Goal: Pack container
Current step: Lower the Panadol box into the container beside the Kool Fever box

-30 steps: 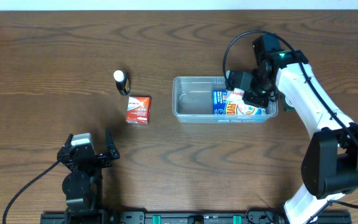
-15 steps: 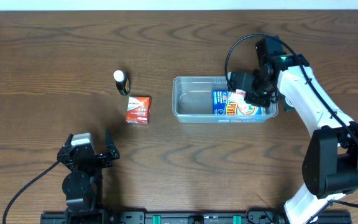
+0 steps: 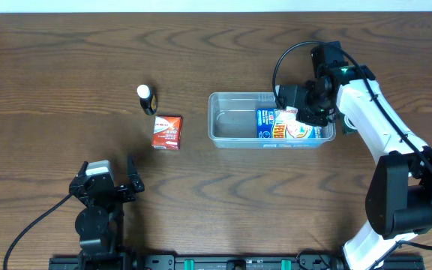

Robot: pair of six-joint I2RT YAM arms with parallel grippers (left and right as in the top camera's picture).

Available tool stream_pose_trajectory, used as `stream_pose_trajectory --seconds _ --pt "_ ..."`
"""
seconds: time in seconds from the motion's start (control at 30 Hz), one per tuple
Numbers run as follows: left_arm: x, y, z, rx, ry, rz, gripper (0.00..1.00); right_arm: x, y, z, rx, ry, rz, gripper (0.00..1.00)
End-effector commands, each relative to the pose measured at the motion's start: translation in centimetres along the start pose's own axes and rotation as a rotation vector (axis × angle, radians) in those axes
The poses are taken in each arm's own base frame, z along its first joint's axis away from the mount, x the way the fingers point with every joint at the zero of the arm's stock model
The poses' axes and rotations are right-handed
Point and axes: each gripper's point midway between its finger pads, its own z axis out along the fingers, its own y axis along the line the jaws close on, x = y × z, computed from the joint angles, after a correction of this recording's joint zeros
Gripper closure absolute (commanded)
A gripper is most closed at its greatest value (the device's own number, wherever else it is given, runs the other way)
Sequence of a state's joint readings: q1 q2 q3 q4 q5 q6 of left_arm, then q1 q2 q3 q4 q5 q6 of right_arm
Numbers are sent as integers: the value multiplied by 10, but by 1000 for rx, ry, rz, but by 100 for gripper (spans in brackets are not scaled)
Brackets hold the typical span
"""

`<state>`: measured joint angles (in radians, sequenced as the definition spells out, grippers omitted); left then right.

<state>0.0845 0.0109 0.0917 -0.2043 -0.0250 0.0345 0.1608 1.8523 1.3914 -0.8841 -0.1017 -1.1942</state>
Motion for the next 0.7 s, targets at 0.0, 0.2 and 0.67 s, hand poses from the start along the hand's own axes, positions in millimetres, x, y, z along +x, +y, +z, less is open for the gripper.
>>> stream_pose_trajectory --seconds 0.0,0.2,0.67 --pt "13 0 3 4 28 14 2 -1 1 5 -11 -28 -6 54" --pt "13 0 3 4 28 14 2 -1 1 6 -11 -30 2 48" --pt "13 0 3 4 28 14 2 -18 -14 -33 63 -111 710 65"
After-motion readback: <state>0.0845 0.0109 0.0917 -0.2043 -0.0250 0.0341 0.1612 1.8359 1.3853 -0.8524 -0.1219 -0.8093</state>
